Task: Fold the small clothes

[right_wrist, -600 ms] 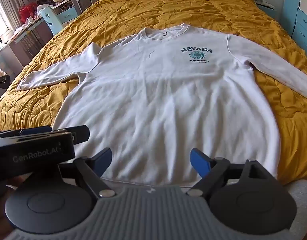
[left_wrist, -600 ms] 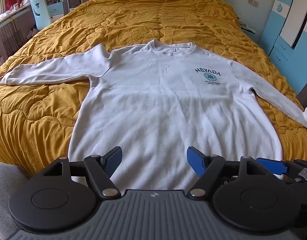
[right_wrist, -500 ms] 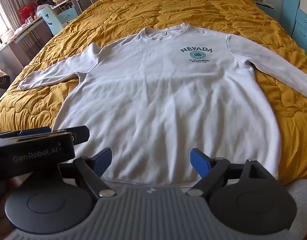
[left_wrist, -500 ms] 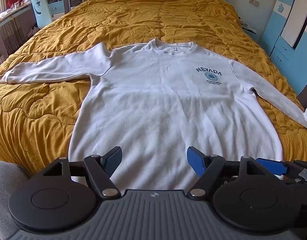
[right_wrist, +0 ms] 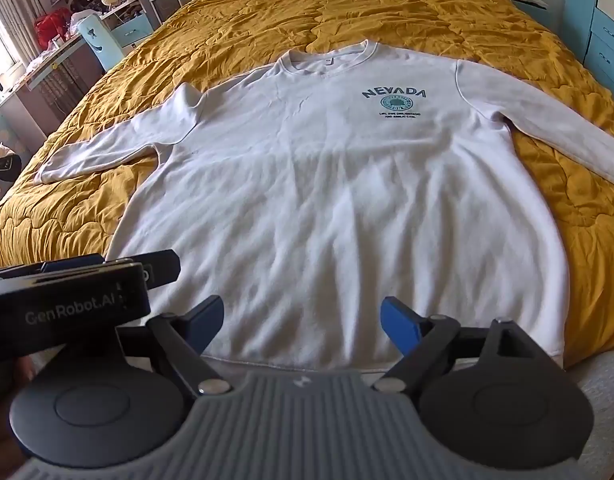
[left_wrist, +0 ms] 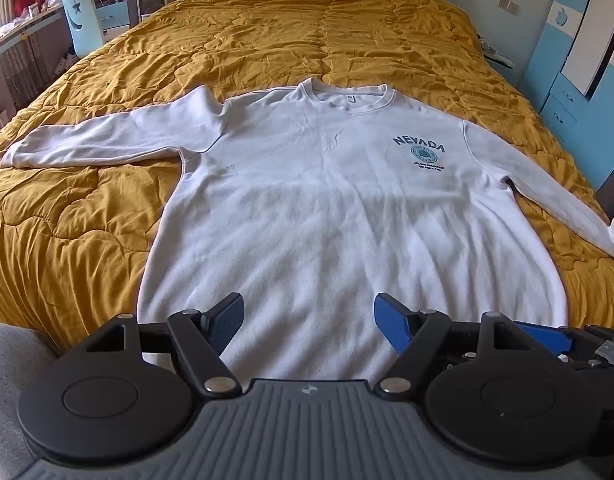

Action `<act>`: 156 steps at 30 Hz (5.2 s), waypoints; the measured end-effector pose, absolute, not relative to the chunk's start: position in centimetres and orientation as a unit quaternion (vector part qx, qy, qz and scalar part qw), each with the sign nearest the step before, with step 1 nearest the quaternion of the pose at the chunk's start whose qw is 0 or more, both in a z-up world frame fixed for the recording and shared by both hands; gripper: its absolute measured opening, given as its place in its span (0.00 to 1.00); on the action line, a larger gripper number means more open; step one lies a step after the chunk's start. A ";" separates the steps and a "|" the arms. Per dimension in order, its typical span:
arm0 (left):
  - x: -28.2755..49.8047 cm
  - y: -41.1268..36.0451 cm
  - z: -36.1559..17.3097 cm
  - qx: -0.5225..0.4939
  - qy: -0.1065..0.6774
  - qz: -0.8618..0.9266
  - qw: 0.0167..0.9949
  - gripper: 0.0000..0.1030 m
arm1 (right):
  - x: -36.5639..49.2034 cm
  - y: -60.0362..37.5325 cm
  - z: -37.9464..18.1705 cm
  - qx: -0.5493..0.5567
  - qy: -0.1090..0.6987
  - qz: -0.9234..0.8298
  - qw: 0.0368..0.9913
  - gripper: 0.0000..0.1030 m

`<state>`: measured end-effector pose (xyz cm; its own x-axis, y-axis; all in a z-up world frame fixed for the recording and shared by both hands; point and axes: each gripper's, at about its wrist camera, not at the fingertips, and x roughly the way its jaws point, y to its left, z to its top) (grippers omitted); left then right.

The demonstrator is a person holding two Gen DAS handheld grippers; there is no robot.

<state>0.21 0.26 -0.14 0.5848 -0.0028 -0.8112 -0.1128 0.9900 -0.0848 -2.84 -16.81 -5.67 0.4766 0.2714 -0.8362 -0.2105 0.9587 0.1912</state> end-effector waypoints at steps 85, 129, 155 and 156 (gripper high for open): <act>-0.1 3.1 -1.9 -0.085 0.464 0.016 0.882 0.84 | -1.8 -15.3 -8.1 0.048 0.527 0.143 0.836 0.79; 11.8 51.4 -13.2 -0.440 0.219 0.279 0.825 0.17 | 5.6 -7.6 -11.1 -0.042 0.530 0.079 0.843 0.79; 17.5 26.9 7.4 -0.312 0.097 0.020 0.945 0.09 | 10.2 -19.9 -9.8 0.022 0.434 0.006 0.900 0.80; 18.2 25.3 7.6 -0.306 0.101 0.014 0.947 0.09 | 10.1 -21.1 -9.9 0.032 0.433 -0.001 0.901 0.80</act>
<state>18.23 25.34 7.61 0.9792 -0.0356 -0.1996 -0.0879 0.8128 -0.5758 10.07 -21.06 -9.94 0.6253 0.0265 -0.7800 0.0285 0.9980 0.0568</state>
